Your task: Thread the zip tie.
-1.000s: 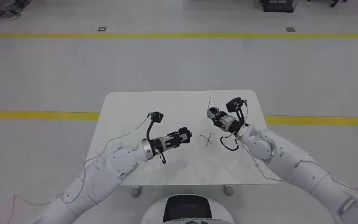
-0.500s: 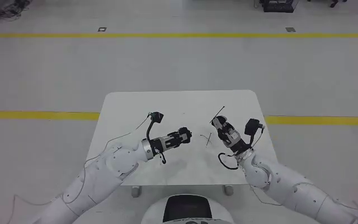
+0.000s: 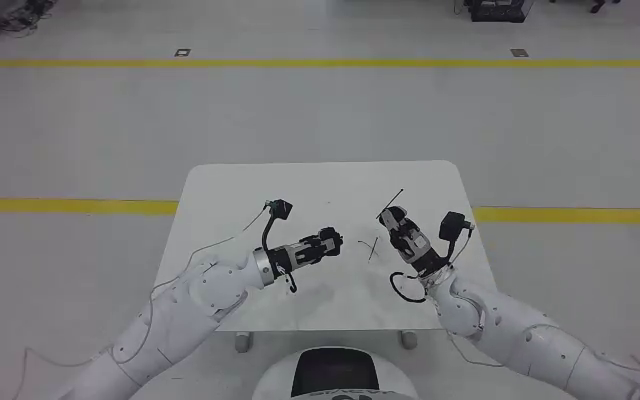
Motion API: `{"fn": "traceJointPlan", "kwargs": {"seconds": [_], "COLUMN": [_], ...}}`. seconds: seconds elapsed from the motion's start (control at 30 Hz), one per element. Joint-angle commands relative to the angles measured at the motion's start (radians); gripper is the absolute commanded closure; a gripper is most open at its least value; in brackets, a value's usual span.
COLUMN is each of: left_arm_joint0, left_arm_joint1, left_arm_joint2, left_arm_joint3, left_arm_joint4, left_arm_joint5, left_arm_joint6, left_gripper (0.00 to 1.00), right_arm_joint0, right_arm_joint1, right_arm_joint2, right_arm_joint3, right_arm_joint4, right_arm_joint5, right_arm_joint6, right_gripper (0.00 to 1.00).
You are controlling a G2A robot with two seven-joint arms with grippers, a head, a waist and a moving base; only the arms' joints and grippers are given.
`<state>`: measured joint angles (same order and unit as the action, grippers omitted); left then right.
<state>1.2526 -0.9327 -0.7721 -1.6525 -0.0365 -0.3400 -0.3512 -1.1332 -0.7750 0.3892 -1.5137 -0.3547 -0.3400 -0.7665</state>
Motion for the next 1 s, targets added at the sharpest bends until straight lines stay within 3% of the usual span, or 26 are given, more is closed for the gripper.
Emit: {"fn": "traceJointPlan", "kwargs": {"seconds": [0.0, 0.63, 0.8, 0.97], "left_arm_joint0": [0.000, 0.000, 0.000, 0.000], "left_arm_joint1": [0.000, 0.000, 0.000, 0.000], "left_arm_joint2": [0.000, 0.000, 0.000, 0.000], "left_arm_joint3": [0.000, 0.000, 0.000, 0.000], "left_arm_joint4": [0.000, 0.000, 0.000, 0.000], "left_arm_joint5": [0.000, 0.000, 0.000, 0.000], "left_arm_joint6": [0.000, 0.000, 0.000, 0.000], "left_gripper": [1.00, 1.00, 1.00, 1.00], "right_arm_joint0": [0.000, -0.002, -0.040, -0.074], "right_arm_joint1": [0.000, 0.000, -0.004, -0.002], "right_arm_joint2": [0.000, 0.001, 0.032, -0.001], "right_arm_joint3": [0.000, -0.001, -0.024, -0.068], "right_arm_joint4": [0.000, 0.001, 0.005, -0.009], "right_arm_joint5": [0.000, 0.000, 0.000, 0.000], "right_arm_joint6": [0.000, 0.003, -0.037, -0.105], "right_gripper": [1.00, 1.00, 1.00, 1.00]}}
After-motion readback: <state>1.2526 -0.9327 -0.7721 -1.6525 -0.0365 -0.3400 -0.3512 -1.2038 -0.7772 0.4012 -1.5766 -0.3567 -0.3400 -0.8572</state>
